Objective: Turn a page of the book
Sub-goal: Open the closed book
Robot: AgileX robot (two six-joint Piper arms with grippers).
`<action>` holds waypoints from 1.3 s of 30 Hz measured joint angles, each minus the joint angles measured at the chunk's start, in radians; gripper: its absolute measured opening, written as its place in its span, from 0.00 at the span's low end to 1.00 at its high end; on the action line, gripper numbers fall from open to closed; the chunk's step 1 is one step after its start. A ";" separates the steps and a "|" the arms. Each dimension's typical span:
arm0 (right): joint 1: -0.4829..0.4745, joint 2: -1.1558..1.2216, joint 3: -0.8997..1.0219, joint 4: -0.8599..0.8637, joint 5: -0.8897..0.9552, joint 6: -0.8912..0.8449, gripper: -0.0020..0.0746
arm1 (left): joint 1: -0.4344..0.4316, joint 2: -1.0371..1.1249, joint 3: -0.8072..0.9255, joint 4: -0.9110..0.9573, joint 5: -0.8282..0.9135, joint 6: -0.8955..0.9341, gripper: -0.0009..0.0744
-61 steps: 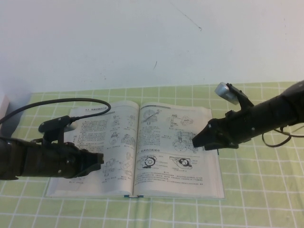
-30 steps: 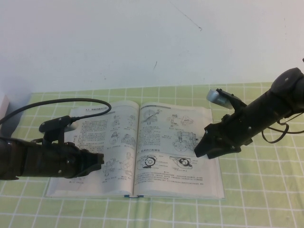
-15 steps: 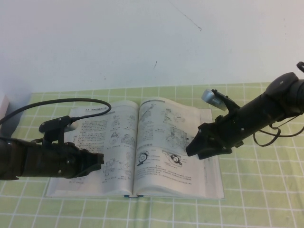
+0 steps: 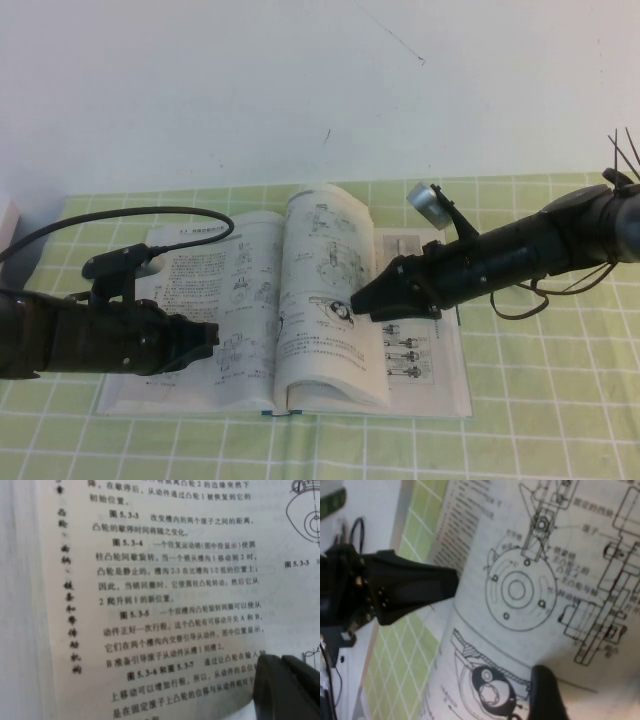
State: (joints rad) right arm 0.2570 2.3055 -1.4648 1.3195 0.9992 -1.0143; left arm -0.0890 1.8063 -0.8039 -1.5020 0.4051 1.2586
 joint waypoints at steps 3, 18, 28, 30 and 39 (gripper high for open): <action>0.000 0.001 0.000 0.062 0.020 -0.054 0.54 | 0.000 0.000 0.000 0.000 0.002 0.000 0.01; 0.007 0.001 0.000 0.168 0.121 -0.166 0.54 | 0.000 0.000 0.000 -0.001 0.013 0.000 0.01; 0.005 0.001 0.000 0.192 0.144 -0.156 0.54 | 0.000 0.000 0.000 -0.001 0.013 0.002 0.01; 0.001 0.001 0.000 0.194 0.154 -0.154 0.54 | 0.000 0.000 0.000 -0.001 0.013 0.002 0.01; -0.011 0.001 0.000 0.229 0.160 -0.151 0.54 | -0.001 0.000 0.000 -0.016 0.048 0.002 0.01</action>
State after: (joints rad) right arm 0.2457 2.3069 -1.4648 1.5483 1.1587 -1.1655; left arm -0.0897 1.8063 -0.8039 -1.5183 0.4532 1.2602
